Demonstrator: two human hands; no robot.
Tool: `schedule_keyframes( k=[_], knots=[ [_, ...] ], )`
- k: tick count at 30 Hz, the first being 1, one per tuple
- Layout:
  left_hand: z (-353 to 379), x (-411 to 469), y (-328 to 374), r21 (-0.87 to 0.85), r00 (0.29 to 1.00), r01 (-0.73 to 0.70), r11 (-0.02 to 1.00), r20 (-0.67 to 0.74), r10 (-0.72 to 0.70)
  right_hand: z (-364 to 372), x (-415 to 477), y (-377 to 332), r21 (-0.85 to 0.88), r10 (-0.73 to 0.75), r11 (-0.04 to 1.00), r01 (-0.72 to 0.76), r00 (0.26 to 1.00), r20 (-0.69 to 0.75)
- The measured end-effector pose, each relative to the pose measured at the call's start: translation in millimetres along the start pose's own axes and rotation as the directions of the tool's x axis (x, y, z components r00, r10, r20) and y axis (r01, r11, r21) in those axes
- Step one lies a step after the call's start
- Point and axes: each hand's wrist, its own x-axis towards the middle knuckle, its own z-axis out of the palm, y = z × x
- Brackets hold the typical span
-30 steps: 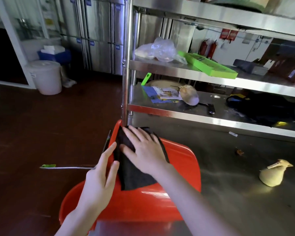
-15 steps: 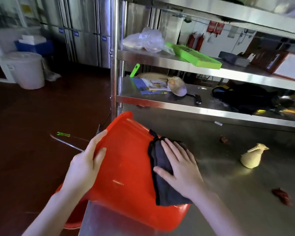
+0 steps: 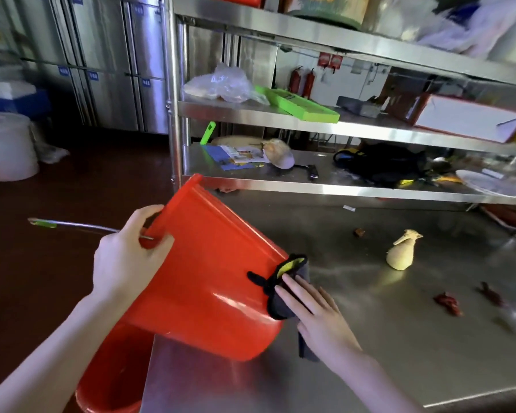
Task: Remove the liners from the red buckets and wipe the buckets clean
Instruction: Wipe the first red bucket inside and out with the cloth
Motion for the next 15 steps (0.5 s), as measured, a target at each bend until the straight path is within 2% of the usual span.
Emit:
schedule_keyframes(
  k=[3, 4, 5, 6, 8, 10, 11, 13, 15],
  knots=[
    [-19.3, 1.9, -10.8, 0.146, 0.985, -0.147, 0.978, -0.071, 0.158, 9.1, 10.6, -6.3, -0.027, 0.095, 0.995, -0.091, 0.972, 0.217],
    [-25.0, -0.1, -15.0, 0.195, 0.969, -0.213, 0.957, -0.081, 0.232, 8.7, 18.3, -15.4, 0.043, 0.112, 0.991, -0.126, 0.965, 0.238],
    [-30.0, -3.3, -19.0, 0.233, 0.949, -0.281, 0.931, -0.076, 0.305, 5.8, 28.4, -28.2, 0.182, 0.138, 0.968, -0.175, 0.971, 0.195],
    [-35.0, -7.9, -23.0, 0.255, 0.928, -0.340, 0.905, -0.062, 0.367, -2.3, 40.9, -44.7, 0.368, 0.193, 0.901, -0.231, 0.972, 0.137],
    [-45.8, -18.4, -30.7, 0.279, 0.892, -0.422, 0.863, -0.040, 0.449, -26.5, 69.9, -80.3, 0.719, 0.322, 0.630, -0.295, 0.941, 0.104],
    [-56.9, -29.7, -35.1, 0.296, 0.855, -0.492, 0.819, -0.009, 0.518, -53.5, 94.6, -115.1, 0.880, 0.365, 0.318, -0.353, 0.902, 0.230],
    [-62.0, -35.5, -36.5, 0.296, 0.836, -0.527, 0.796, 0.015, 0.548, -64.8, 104.1, -130.4, 0.899, 0.356, 0.218, -0.379, 0.889, 0.288],
    [-72.3, -47.0, -37.2, 0.287, 0.807, -0.579, 0.763, 0.064, 0.588, -82.7, 115.3, -155.4, 0.901, 0.354, 0.162, -0.401, 0.876, 0.327],
    [-82.2, -57.6, -37.1, 0.286, 0.799, -0.593, 0.752, 0.100, 0.592, -90.3, 121.1, -171.9, 0.880, 0.389, 0.231, -0.416, 0.868, 0.308]
  ],
)
